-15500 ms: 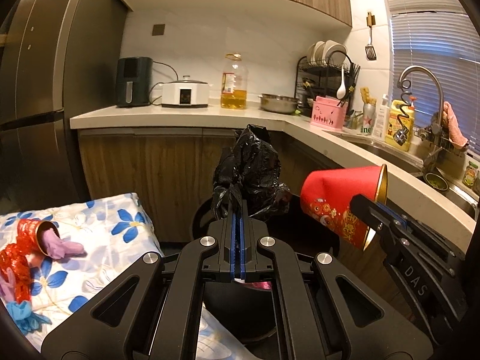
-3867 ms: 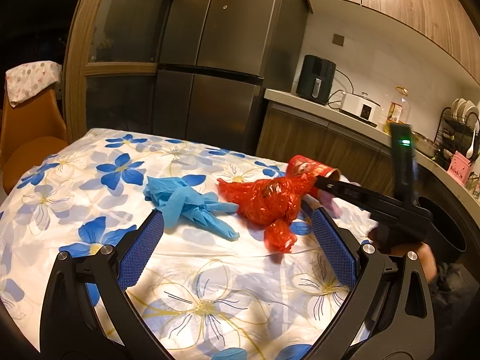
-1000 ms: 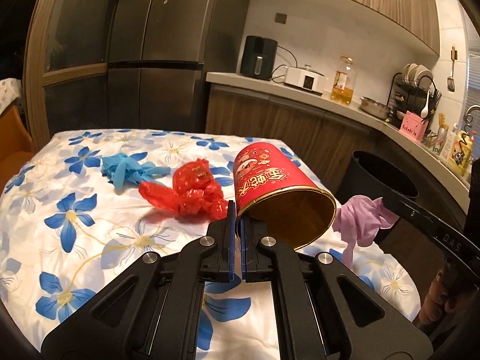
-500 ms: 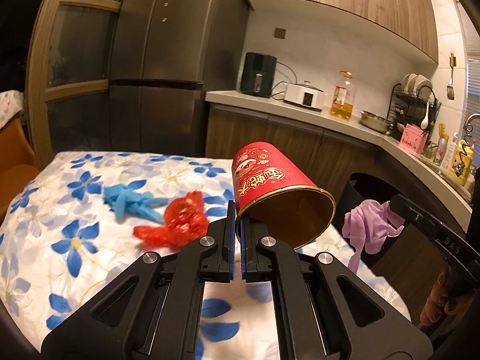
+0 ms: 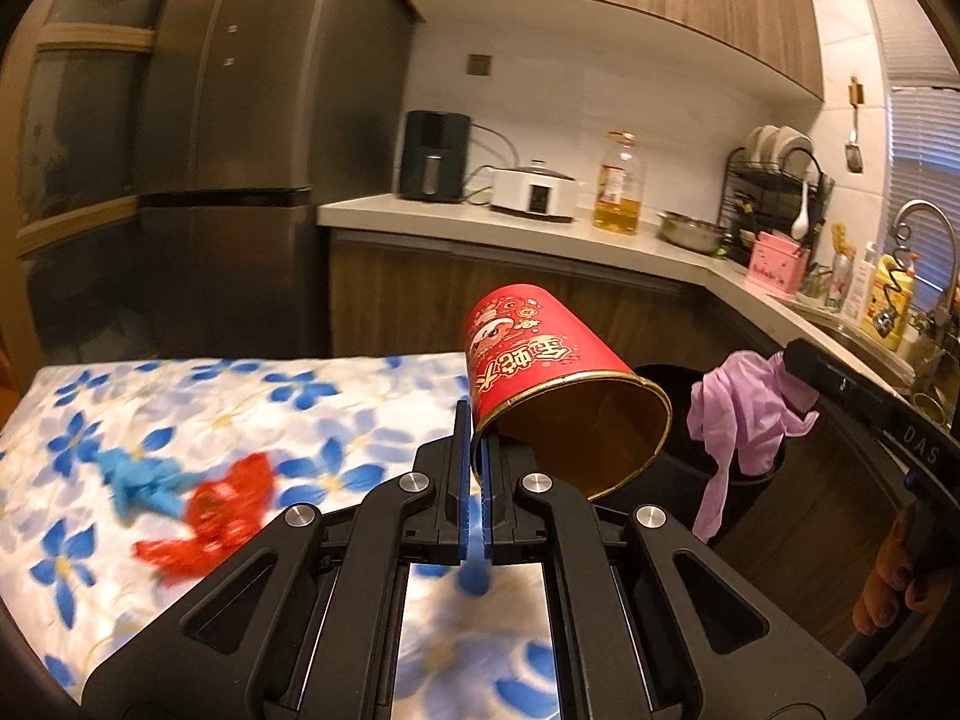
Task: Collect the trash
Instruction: 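Pull the pink glove out with the right gripper while the left gripper carries the red can over the bin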
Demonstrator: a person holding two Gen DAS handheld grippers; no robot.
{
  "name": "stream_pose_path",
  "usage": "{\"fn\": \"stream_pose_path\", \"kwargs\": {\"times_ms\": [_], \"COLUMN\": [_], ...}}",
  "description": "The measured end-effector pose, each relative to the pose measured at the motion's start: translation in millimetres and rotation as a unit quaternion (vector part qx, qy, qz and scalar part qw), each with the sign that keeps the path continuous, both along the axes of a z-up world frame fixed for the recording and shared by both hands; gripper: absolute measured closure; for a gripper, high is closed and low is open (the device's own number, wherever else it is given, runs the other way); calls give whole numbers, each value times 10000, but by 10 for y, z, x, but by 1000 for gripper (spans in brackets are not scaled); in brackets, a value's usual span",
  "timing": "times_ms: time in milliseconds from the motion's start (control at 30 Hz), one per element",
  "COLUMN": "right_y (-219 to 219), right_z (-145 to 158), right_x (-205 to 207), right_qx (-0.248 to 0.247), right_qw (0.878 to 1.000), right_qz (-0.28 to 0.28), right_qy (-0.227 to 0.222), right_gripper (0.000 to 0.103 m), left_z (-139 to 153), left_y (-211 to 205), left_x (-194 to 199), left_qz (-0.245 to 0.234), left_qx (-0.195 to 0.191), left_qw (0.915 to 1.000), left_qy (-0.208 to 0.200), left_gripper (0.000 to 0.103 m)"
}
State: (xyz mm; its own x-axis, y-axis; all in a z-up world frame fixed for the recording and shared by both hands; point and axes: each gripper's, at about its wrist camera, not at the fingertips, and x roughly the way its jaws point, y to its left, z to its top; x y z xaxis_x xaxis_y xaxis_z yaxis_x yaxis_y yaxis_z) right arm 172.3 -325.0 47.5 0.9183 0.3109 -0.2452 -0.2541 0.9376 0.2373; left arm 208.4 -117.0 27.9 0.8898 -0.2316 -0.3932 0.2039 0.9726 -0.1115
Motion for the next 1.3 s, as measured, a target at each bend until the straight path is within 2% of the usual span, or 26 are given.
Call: {"fn": "stream_pose_path", "kwargs": {"times_ms": [233,567,1300], "right_y": [-409,-785,-1088], "right_z": [100,17,-61], "right_x": [166,308,469], "right_qx": [-25,-113,-20], "right_qw": [9983,9931,9884], "right_qz": [-577,-1163,-1507], "right_qy": [-59,36,165], "right_gripper": [103,103,103], "left_z": [35,0,-110], "left_y": [-577,-1296,-1795], "left_x": [320,654,854], "left_qz": [-432,-908,-1276], "left_qx": [99,227,291], "left_qw": [9990,9956,9914], "left_qy": [-31,-69,-35], "left_gripper": [101,101,101]}}
